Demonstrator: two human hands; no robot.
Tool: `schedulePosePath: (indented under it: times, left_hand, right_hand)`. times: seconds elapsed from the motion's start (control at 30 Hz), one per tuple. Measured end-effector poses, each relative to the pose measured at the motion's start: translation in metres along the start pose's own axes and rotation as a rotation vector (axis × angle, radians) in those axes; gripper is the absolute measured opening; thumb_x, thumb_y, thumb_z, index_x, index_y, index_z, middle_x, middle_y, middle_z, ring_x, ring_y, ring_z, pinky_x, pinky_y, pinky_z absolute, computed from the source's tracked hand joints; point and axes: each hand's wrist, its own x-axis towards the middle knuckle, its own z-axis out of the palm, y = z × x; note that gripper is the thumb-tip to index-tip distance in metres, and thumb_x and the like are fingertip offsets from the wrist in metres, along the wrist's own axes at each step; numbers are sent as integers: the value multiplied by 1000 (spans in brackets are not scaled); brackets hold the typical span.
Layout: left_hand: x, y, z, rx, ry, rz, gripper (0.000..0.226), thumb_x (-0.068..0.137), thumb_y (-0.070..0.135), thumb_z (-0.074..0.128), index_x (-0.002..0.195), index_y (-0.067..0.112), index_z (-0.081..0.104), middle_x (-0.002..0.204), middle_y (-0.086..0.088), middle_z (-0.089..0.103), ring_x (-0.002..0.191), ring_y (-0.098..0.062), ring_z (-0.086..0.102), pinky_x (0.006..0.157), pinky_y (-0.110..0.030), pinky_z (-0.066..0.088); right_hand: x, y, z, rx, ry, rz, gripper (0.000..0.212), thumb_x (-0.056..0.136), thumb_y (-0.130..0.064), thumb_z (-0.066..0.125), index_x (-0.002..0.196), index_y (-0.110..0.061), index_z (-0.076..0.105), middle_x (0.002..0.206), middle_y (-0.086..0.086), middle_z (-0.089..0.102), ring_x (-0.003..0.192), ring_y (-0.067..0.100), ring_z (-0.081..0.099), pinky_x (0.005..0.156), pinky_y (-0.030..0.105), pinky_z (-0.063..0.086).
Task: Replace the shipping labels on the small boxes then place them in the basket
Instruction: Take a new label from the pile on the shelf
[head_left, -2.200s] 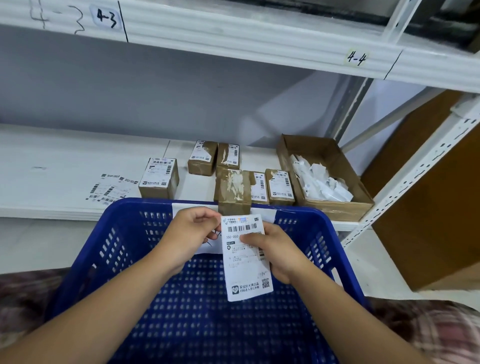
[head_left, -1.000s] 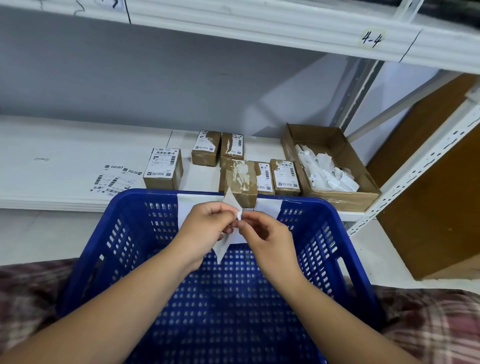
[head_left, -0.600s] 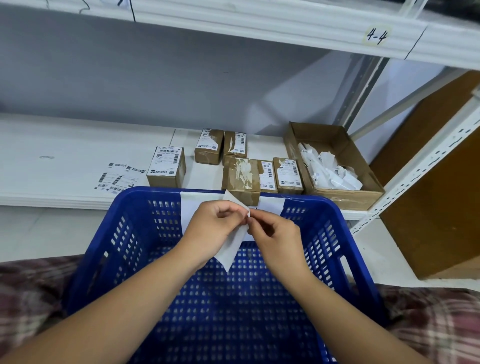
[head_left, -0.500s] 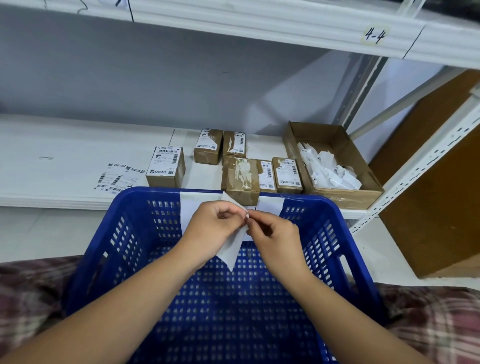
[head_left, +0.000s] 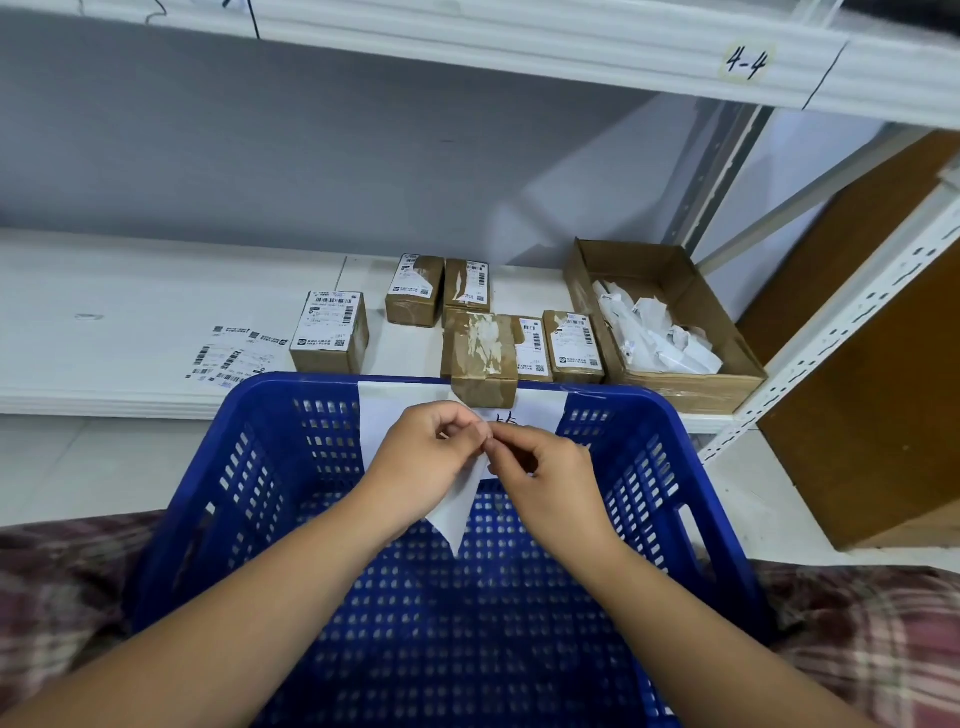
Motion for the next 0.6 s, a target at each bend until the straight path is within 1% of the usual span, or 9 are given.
schedulePosePath:
  times: [0.1,0.13,0.2,0.27,0.37,0.4,0.43,0.5,0.6]
  left_hand:
    - [0,0,0,40,-15,23,21,95,17,53,78,16,66,71,3,59,70,-10,54,71,-25,43]
    - [1,0,0,51,-15,31,22,95,17,53,77,18,65,71,3,59,71,-11,54,73,-28,44]
    - [2,-1,0,72,-11,45,23,96,17,52,76,20,63,72,3,60,73,-14,56,77,-33,46]
    - [2,0,0,93,-5,56,21,95,17,52,77,19,63,72,2,61,76,-18,58,79,-36,48]
    - [1,2,1,83,15,48,19,94,14,50,79,14,62,73,-3,63,75,-21,59,76,-35,48]
    - [1,2,1,50,33,17,21,94,12,48,78,13,60,72,-4,63,72,-20,59,72,-32,47]
    - [1,1,1,-13,52,-35,22,95,12,45,77,13,59,71,-5,62,68,-18,58,68,-30,45]
    - [3,1,1,-213,85,-178,24,97,13,41,78,12,57,70,-5,60,63,-16,56,62,-27,41]
    - [7,2,-3,-527,127,-344,22,97,12,40,84,7,57,72,-8,61,53,-14,52,54,-25,37]
  right_hand:
    - [1,-4,-2,83,-13,67,22,97,-20,57,103,-34,73,85,-1,75,78,19,68,74,35,54]
    - [1,-5,-2,107,-16,91,22,97,-19,57,102,-32,74,84,-3,74,77,14,69,72,31,54]
    - [2,-6,-3,158,-27,129,22,98,-17,55,102,-21,76,81,-10,73,74,1,68,68,17,52]
    - [2,-7,-3,188,-32,151,23,99,-16,53,99,-14,76,82,-9,72,71,-3,66,67,12,49]
    - [4,-5,-3,236,-18,194,25,98,-11,52,89,-8,75,80,0,73,71,5,67,73,23,55]
    - [6,-5,-4,264,-1,215,26,96,-9,52,84,-7,74,76,0,72,69,8,66,72,26,54]
    - [7,-5,-5,302,22,241,27,95,-7,51,79,-8,73,71,-2,70,66,7,63,70,25,53]
    - [11,-6,-9,393,79,316,31,96,-7,50,73,-13,70,61,-7,66,59,3,59,62,19,50]
    - [14,-7,-14,500,158,438,34,98,-10,49,70,-14,67,58,-8,63,58,4,57,59,19,47]
